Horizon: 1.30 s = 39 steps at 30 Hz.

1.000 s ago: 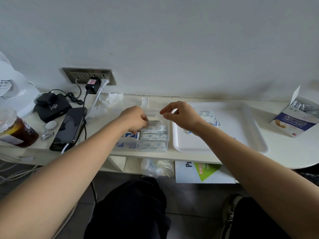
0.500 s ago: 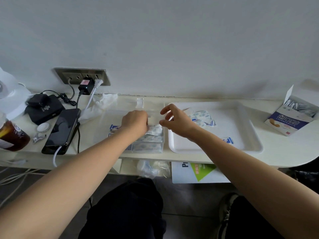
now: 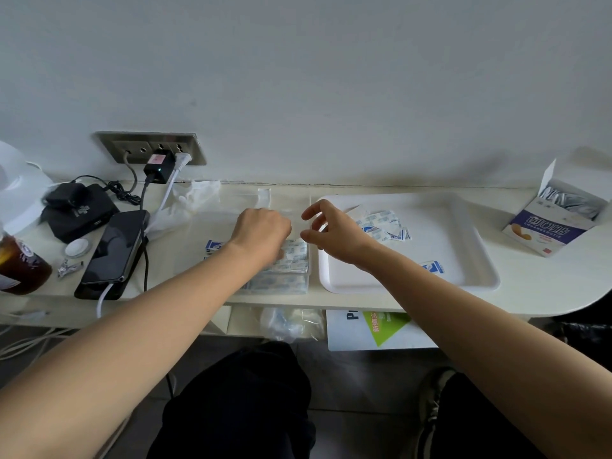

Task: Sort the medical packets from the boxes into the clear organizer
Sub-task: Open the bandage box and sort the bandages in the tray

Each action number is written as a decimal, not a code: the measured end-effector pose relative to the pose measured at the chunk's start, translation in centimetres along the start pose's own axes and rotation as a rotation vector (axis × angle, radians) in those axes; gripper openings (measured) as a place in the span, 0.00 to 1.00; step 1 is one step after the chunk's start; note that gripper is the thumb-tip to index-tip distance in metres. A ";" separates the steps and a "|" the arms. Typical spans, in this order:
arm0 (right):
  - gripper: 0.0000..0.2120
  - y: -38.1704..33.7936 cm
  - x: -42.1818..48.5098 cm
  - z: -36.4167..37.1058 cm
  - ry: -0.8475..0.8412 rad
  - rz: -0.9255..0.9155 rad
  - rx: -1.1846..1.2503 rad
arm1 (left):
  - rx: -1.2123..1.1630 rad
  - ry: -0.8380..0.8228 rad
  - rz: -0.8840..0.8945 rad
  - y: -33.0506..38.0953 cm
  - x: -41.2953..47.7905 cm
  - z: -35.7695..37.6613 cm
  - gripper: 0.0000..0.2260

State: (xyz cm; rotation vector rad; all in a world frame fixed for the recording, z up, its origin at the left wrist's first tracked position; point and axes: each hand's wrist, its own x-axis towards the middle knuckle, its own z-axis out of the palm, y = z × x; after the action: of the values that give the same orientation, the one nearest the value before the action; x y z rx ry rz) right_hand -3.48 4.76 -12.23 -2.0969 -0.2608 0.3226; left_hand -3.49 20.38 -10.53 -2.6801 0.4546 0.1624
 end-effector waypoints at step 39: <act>0.13 0.0 -0.3 -0.3 -0.012 -0.031 -0.003 | -0.048 0.142 0.259 -1.0 0.2 1.7 0.12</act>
State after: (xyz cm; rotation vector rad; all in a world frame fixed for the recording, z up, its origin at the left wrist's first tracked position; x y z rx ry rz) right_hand -3.69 4.43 -12.04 -2.0929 -0.3003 0.3163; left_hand -3.04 21.87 -11.73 -2.6806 0.8527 0.0577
